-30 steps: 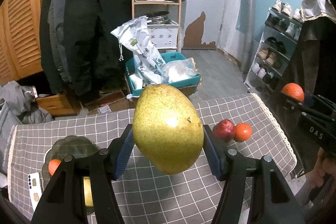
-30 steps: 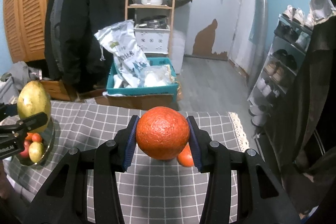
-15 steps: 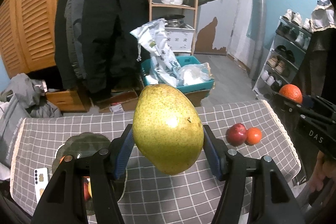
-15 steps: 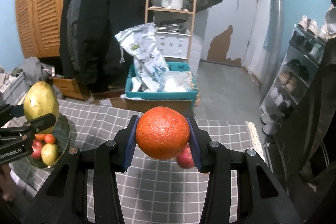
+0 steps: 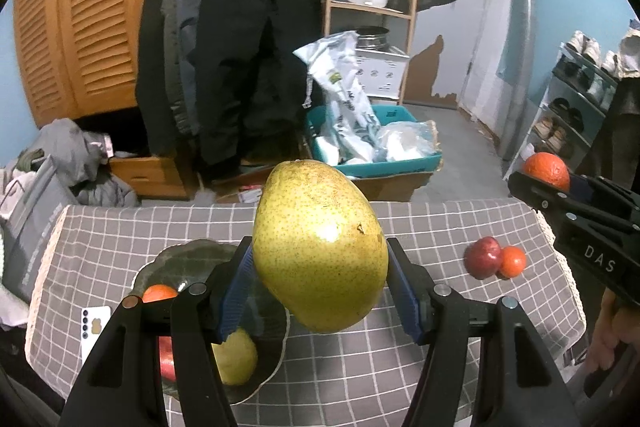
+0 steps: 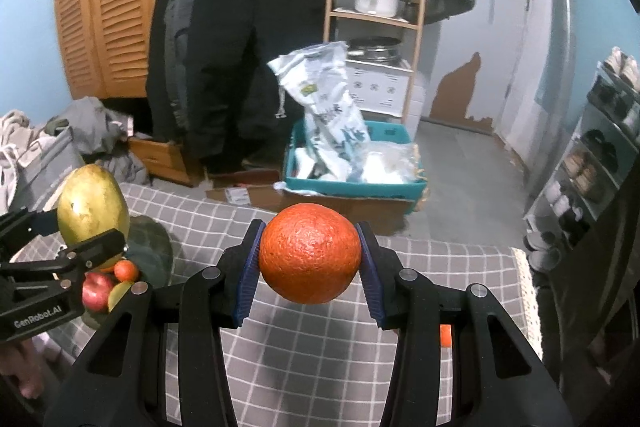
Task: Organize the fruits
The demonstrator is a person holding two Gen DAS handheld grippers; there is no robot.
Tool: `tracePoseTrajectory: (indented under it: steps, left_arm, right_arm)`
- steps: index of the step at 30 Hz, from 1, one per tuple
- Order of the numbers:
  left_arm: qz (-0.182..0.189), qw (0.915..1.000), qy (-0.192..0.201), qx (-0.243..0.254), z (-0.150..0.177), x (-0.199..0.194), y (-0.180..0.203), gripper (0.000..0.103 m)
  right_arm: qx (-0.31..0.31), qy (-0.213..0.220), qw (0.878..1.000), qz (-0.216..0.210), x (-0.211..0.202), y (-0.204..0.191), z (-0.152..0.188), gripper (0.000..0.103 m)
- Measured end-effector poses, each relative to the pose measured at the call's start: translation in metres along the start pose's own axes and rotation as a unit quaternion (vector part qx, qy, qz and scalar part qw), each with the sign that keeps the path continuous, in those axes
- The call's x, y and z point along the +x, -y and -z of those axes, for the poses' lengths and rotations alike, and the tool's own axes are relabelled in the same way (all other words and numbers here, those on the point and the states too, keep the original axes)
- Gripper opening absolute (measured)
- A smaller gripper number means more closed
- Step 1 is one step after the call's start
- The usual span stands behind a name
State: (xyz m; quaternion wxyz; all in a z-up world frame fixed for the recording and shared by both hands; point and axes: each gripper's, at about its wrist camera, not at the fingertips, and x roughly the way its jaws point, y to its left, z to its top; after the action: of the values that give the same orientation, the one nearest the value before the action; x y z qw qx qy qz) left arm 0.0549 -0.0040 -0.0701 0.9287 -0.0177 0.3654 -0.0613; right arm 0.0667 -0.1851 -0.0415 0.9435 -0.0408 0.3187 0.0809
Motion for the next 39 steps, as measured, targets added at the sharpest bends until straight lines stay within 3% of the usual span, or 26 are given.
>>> tracePoseTrajectory:
  steps: [11, 25, 39]
  left_arm:
    - [-0.033, 0.9989, -0.019, -0.027, 0.008, 0.013, -0.04, 0.065]
    - [-0.058, 0.9943, -0.071, -0.054, 0.03, 0.053, -0.083, 0.064]
    - [-0.066, 0.9857, -0.135, -0.077, 0.056, 0.101, -0.104, 0.065]
  right_arm:
    - [-0.018, -0.018, 0.999, -0.028, 0.03, -0.038, -0.007, 0.044]
    - [-0.036, -0.048, 0.996, -0.064, 0.075, -0.089, -0.01, 0.044]
    - [-0.043, -0.102, 0.991, -0.076, 0.128, -0.115, 0.015, 0.044]
